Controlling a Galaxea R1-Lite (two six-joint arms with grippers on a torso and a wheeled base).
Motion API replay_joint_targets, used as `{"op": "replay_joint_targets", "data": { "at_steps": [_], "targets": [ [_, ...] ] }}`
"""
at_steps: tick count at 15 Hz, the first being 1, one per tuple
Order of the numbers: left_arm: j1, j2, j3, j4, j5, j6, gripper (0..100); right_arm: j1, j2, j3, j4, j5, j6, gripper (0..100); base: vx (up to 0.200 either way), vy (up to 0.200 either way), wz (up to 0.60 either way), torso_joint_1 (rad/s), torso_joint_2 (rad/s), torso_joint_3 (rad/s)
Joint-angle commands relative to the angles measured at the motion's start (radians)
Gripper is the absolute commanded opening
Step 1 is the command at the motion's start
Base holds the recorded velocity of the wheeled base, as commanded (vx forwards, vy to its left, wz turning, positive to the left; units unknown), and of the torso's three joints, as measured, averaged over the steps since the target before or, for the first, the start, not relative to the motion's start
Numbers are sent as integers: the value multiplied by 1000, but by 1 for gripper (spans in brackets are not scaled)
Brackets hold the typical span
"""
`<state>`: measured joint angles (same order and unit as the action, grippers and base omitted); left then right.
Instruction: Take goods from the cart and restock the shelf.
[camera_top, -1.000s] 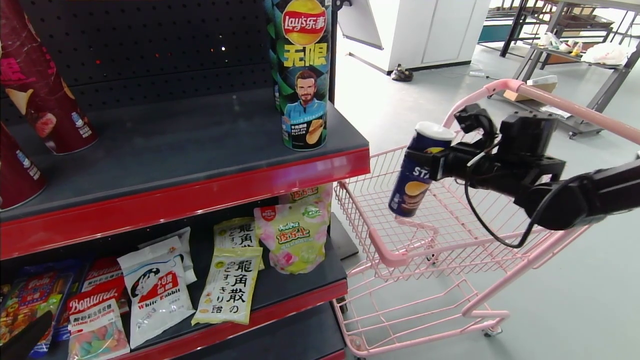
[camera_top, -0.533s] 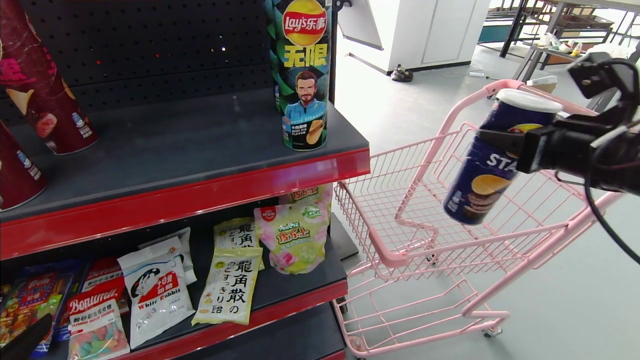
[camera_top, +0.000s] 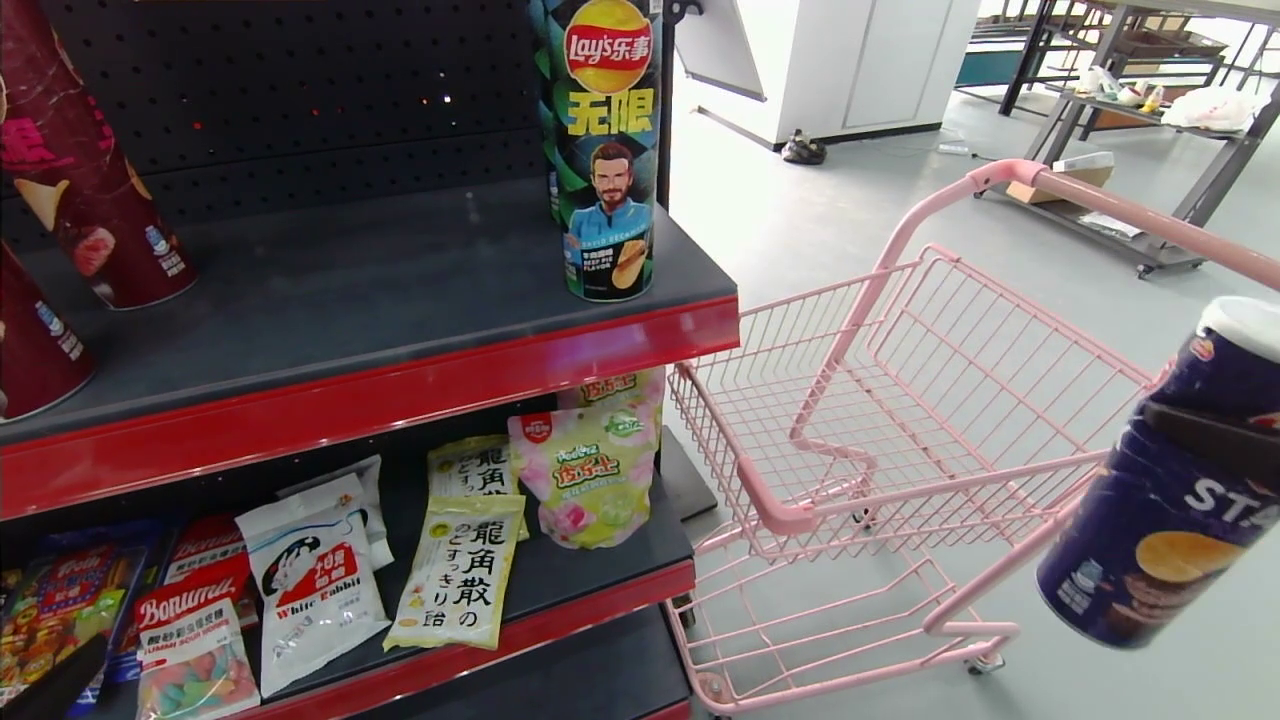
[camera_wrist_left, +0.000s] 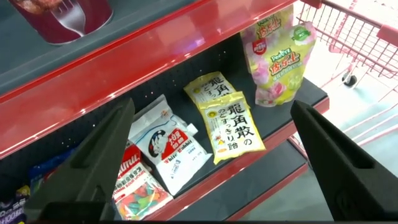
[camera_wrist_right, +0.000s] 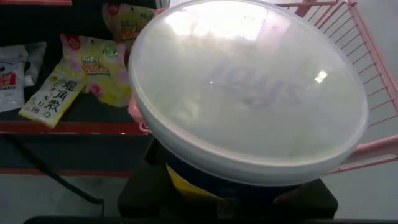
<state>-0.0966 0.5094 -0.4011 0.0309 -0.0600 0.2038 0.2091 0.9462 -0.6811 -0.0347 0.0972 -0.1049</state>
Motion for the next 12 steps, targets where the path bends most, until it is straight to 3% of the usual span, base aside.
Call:
{"op": "replay_joint_targets", "data": {
  "at_steps": [1, 8, 12],
  "targets": [
    [0, -2, 1, 0, 2, 0, 100, 7, -124, 2, 58, -5, -1, 0, 0, 0, 0, 0, 0, 0],
    [0, -17, -1, 0, 5, 6, 100, 1, -165, 35, 61, -10, -36, 0, 0, 0, 0, 3, -13, -10],
    [0, -17, -12, 0, 5, 8, 100, 1, -168, 34, 61, -10, -41, 0, 0, 0, 0, 102, -394, -289]
  ]
}}
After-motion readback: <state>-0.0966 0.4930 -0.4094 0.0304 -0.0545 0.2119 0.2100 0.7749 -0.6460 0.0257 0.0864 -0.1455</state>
